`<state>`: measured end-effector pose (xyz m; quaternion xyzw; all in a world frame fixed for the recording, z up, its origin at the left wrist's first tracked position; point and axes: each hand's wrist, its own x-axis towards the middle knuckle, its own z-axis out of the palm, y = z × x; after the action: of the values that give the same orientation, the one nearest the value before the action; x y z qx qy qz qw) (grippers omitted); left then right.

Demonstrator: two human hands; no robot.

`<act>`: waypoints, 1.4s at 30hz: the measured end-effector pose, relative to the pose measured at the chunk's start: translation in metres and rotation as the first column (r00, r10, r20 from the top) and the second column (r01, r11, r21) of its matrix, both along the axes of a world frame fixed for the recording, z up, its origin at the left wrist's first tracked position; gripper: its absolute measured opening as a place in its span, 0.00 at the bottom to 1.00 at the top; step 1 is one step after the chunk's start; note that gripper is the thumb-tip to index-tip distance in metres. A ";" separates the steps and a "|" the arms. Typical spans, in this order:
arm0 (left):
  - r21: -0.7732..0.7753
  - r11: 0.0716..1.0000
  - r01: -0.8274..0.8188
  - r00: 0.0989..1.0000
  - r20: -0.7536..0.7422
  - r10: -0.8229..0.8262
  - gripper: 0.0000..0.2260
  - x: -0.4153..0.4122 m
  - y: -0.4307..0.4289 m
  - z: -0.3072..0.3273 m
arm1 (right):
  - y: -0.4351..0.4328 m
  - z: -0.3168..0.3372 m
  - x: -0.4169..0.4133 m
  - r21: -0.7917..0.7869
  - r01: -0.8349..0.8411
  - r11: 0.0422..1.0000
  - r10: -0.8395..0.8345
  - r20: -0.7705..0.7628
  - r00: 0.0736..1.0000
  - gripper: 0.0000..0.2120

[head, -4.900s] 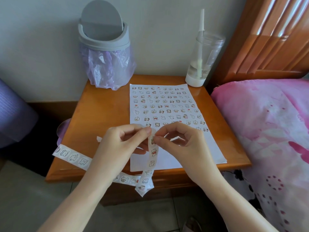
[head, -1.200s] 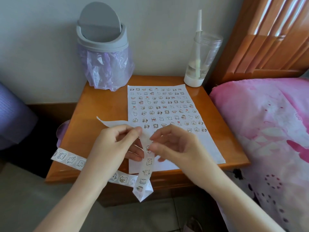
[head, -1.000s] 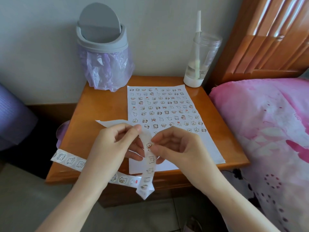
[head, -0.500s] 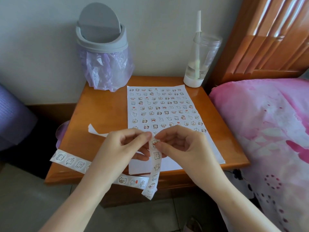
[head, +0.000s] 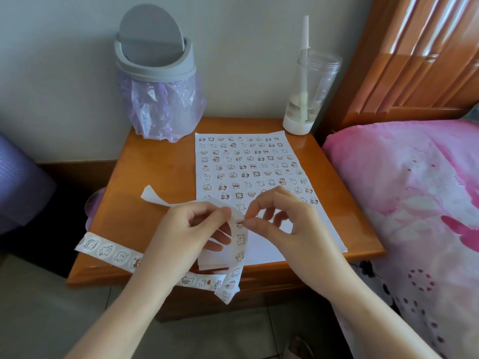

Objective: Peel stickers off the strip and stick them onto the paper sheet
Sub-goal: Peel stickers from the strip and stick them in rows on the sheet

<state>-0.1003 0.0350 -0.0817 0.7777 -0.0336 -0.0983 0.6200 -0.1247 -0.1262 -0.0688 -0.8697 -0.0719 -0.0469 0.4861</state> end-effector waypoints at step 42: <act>0.134 0.991 -0.015 0.998 0.060 0.007 0.07 0.006 0.002 -0.013 | -0.098 -0.014 0.038 -0.144 0.262 0.954 -0.293 -0.277 0.915 0.02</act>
<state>-0.0948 0.0370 -0.0945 0.8204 -0.0411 -0.0735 0.5656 -0.0871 -0.2241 -0.0830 -0.8924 0.1234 0.0189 0.4337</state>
